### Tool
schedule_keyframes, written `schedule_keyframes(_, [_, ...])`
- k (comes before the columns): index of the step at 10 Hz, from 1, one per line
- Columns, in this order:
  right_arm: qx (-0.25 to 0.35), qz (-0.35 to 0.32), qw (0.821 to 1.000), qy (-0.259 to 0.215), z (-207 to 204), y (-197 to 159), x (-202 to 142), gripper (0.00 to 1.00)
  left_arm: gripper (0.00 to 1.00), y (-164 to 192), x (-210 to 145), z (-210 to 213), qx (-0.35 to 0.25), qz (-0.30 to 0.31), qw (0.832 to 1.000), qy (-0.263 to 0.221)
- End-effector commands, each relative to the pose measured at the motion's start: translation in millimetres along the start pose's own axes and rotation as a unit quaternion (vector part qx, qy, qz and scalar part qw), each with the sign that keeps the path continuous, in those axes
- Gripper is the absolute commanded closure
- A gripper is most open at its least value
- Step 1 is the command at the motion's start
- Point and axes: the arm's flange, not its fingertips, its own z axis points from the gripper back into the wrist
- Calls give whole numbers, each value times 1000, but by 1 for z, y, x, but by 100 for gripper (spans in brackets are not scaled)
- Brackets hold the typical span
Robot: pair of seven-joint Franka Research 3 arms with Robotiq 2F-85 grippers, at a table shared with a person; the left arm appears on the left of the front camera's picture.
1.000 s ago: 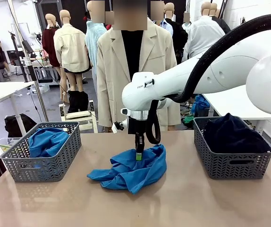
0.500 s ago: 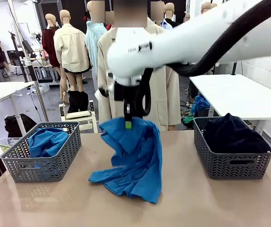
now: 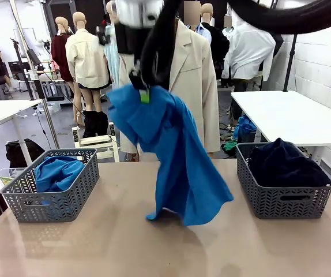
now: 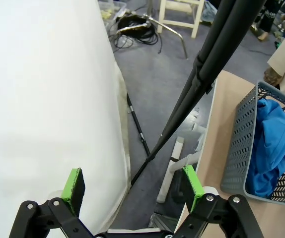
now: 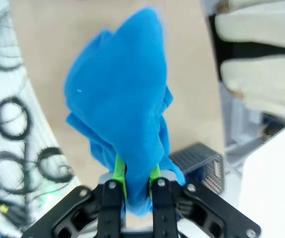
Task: Sort the tops and bottoms.
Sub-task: Lift clothes from the center of the table with your right hand, then sort the clothes according to human instructions.
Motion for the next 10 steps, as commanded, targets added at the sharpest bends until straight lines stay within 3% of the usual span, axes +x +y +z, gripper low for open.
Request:
schedule_keyframes(1, [-66,-67,996,-1,38,2,26,100,0,-2,0,0,5,9,1000,3])
schedule_keyframes(2, [-83,-89,993,-12,55,7,22,100,0,-2,0,0,5,9,1000,3])
schedule_keyframes(4, [-135,-76,984,-84,86,37,1,100,0,-2,0,0,5,9,1000,3])
schedule_keyframes(8, [-183,-108,967,-140,112,75,-24,100,0,-2,0,0,5,9,1000,3])
schedule_keyframes(9, [-156,-87,978,-110,123,60,-7,100,0,-2,0,0,5,9,1000,3])
schedule_keyframes(10, [-156,-87,978,-110,123,60,-7,100,0,-2,0,0,5,9,1000,3])
